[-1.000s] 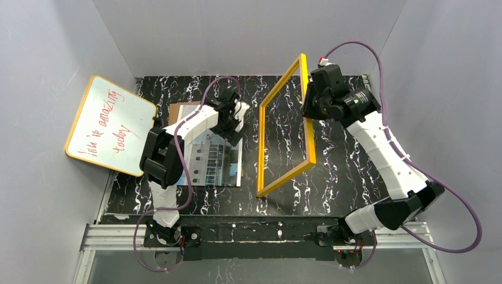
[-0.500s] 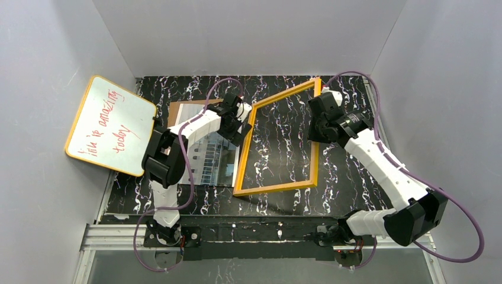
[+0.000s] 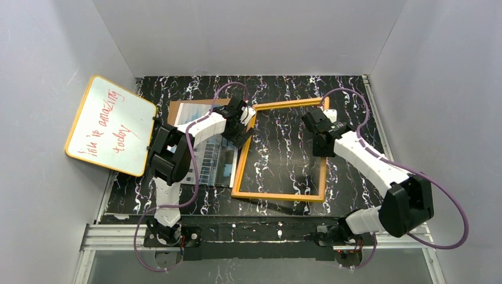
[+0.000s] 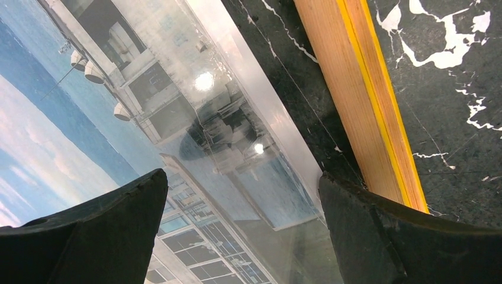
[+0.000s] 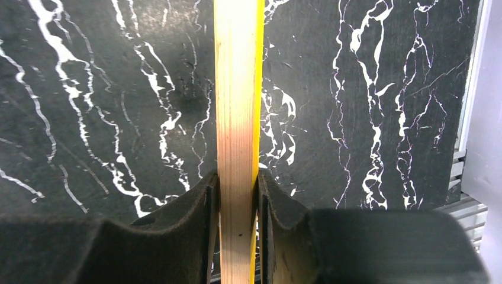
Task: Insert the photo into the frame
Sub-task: Turn over the photo frame at the center of the board.
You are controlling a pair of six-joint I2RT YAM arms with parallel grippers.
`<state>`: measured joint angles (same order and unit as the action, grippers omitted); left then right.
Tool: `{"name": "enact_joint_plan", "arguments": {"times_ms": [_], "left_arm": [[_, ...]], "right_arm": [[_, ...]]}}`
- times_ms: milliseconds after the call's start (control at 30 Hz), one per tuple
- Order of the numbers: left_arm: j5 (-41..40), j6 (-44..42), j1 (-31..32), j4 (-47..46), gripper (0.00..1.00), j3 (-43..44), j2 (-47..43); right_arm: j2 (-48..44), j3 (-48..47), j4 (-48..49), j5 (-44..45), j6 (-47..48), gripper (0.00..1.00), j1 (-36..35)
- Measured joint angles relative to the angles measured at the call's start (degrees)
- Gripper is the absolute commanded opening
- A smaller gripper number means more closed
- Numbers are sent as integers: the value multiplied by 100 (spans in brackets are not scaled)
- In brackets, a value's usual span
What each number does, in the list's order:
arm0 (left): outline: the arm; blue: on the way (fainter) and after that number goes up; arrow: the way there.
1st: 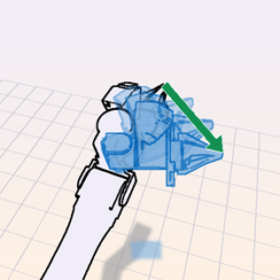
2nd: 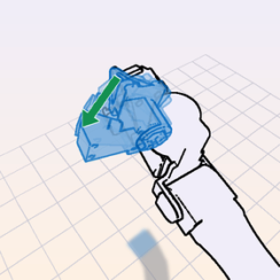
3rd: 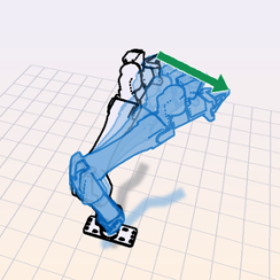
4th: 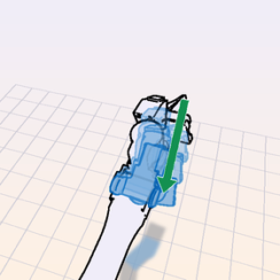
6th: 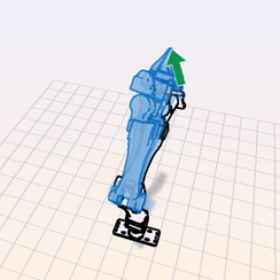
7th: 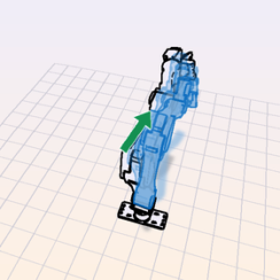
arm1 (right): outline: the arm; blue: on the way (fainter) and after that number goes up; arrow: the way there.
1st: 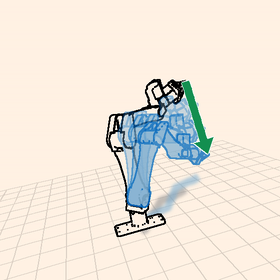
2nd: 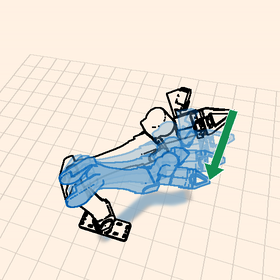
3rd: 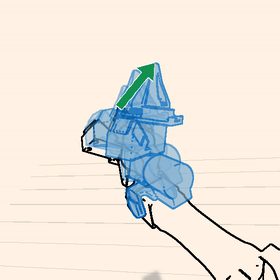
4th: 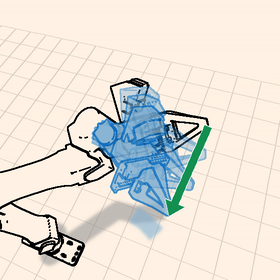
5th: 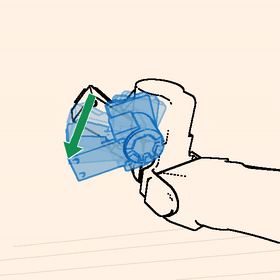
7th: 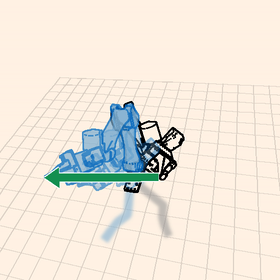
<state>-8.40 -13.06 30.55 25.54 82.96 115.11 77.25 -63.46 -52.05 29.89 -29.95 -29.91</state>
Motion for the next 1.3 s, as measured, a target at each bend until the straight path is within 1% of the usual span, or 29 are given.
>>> {"name": "enact_joint_plan", "arguments": {"times_ms": [167,633,767,967,1033,1133,1167,1200,1233,1267,1300], "left_arm": [[-2,-37,35,-11,98,-7,0],[-31,-214,74,-39,98,-11,0],[-33,-245,85,-61,98,-11,-2],[-59,-275,105,-70,98,-9,-2],[-70,-282,120,-76,98,-9,-2],[-103,-284,160,-111,98,-7,13],[-129,-293,181,-116,98,4,24],[-153,-306,203,-111,98,13,31],[-175,-310,223,-107,98,22,35],[-188,-315,236,-111,98,33,42],[-192,-317,251,-122,98,46,55]], "right_arm": [[286,208,269,74,146,1,109],[907,898,1821,332,903,1,389],[1226,898,2277,363,1115,1,516],[1923,881,2726,422,1196,1,691],[1982,844,2828,479,1303,1,697],[2050,807,2918,557,1429,15,702],[2057,804,2949,566,1471,31,704],[2061,804,2975,570,1519,49,704],[2061,804,2988,568,1547,57,706],[2061,804,2997,579,1613,62,708],[2072,804,2992,656,1665,63,706]]}}
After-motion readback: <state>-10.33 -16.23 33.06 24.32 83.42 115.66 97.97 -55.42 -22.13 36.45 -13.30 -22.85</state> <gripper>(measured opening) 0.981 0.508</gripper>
